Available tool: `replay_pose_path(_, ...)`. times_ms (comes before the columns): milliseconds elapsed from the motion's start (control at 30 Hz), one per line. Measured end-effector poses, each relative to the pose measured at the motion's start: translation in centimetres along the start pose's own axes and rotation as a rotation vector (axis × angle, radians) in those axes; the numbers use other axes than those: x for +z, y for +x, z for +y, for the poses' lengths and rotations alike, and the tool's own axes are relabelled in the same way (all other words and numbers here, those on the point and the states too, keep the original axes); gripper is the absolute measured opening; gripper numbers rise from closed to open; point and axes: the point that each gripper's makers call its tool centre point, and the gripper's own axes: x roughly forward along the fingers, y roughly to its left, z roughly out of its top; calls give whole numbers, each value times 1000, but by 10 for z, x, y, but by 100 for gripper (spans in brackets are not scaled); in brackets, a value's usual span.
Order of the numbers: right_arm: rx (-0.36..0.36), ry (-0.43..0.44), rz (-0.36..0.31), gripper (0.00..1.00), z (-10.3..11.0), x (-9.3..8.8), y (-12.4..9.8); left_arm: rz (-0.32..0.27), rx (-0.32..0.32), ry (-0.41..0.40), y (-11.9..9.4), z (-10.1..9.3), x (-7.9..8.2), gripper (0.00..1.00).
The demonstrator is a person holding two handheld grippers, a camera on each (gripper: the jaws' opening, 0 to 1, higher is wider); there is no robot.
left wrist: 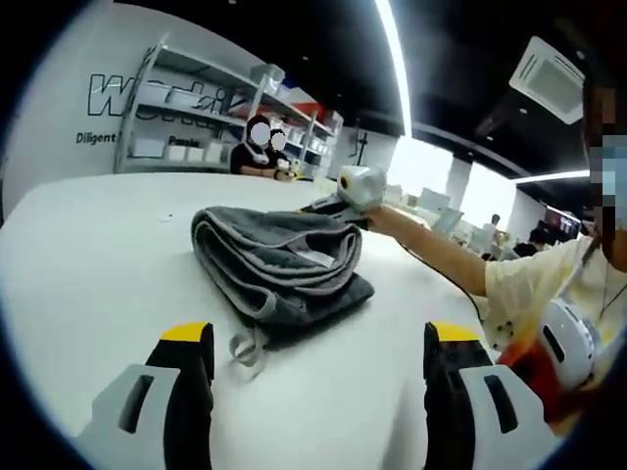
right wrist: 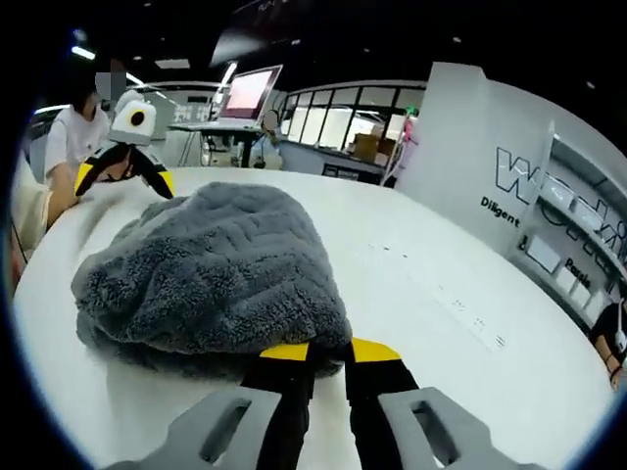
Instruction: Fold the towel on the table until its edges align and the towel forms a compact rectangular stack.
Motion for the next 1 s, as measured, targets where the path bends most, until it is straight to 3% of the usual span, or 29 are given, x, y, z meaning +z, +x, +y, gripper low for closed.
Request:
replay_pose_path(233, 9, 3, -37, 8, 5, 6, 11, 16, 12, -44, 8, 6, -8, 85)
replay_pose_path(533, 17, -4, -45, 7, 12, 7, 11, -10, 85, -17, 16, 21, -7, 60)
replay_pose_path(667, 19, -12, -43, 7, 14, 7, 11, -27, 78, -20, 19, 21, -5, 39)
replay_pose_path(1000, 20, -3, -57, 6, 17, 5, 10, 34, 175, 42, 18, 41, -15, 29)
